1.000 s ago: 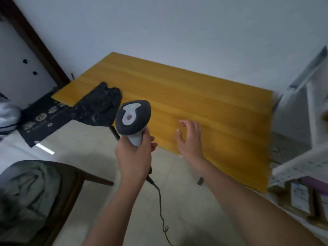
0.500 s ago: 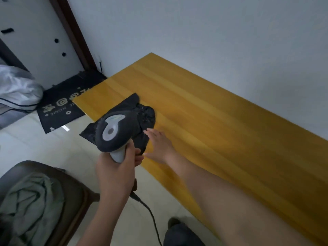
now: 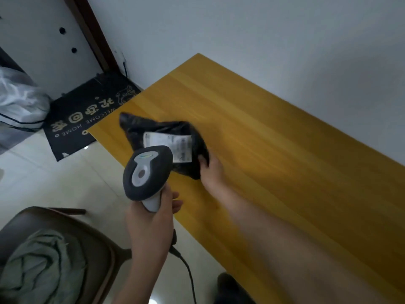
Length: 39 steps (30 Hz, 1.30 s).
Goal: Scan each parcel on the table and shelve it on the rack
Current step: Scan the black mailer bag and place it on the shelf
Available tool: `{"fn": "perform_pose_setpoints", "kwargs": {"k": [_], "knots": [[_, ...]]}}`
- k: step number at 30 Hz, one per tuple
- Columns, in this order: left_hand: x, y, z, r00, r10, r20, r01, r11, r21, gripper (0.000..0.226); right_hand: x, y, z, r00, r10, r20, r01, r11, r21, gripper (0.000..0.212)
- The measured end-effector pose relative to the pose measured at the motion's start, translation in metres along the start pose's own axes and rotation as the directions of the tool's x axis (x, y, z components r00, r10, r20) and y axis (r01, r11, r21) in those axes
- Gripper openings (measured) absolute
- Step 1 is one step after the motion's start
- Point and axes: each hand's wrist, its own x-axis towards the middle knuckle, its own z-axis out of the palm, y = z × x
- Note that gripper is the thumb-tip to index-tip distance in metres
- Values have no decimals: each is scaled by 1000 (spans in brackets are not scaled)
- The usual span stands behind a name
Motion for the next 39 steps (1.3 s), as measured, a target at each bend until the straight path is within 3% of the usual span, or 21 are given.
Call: {"fn": "perform_pose_setpoints", "kwargs": {"k": [1, 3, 4, 5, 8, 11, 13, 18, 22, 24, 28, 31, 33, 35, 37, 39], "knots": [[0, 2, -1, 1000, -8, 6, 8, 1000, -20, 16, 2, -8, -11, 986, 155, -59, -137, 963, 231, 28], [-2, 7, 1, 999, -14, 32, 16, 999, -50, 14, 4, -14, -43, 911, 412, 18, -328, 697, 638, 30], [-3, 10, 3, 999, -11, 53, 14, 999, -52, 14, 1, -14, -62, 874, 480, 71, -376, 576, 726, 29], [-5, 12, 6, 997, -7, 77, 11, 999, -51, 14, -2, -10, -79, 849, 521, 95, -416, 546, 727, 28], [-11, 11, 19, 986, -9, 167, 13, 1000, -26, 20, -16, 15, -119, 797, 605, 2, -515, 677, 526, 28], [-19, 2, 38, 963, -39, 268, 24, 998, 57, 25, -31, 50, -150, 816, 556, -158, -558, 829, 33, 37], [-26, -5, 51, 944, -60, 325, 21, 992, 124, 26, -43, 68, -165, 852, 486, -193, -518, 834, -189, 41], [-47, -17, 86, 905, -153, 396, 69, 973, 219, 24, -49, 77, -181, 813, 567, -130, -575, 817, -32, 47], [-60, -17, 109, 918, -159, 362, 82, 972, 220, 23, -43, 86, -192, 705, 641, -304, -582, 768, 269, 42], [-64, -14, 117, 925, -152, 348, 74, 971, 227, 26, -43, 90, -198, 765, 564, -312, -560, 821, 111, 33], [-66, -10, 128, 916, -129, 380, 23, 962, 272, 27, -32, 90, -216, 897, 442, -21, -404, 801, -442, 37], [-69, -10, 134, 899, -133, 416, -1, 952, 306, 28, -13, 77, -229, 949, 314, -28, -279, 796, -538, 37], [-75, -11, 138, 883, -162, 441, 6, 943, 334, 29, 0, 70, -235, 969, 244, -43, -229, 817, -530, 52], [-84, -14, 141, 868, -186, 460, 13, 935, 355, 29, 10, 71, -242, 952, 304, 34, -226, 772, -595, 77], [-94, -15, 142, 857, -212, 470, 16, 922, 386, 27, 10, 78, -246, 910, 405, 92, -218, 654, -725, 95], [-103, -16, 142, 849, -221, 481, 6, 913, 408, 27, 3, 89, -248, 904, 421, 67, -219, 594, -774, 94]]}}
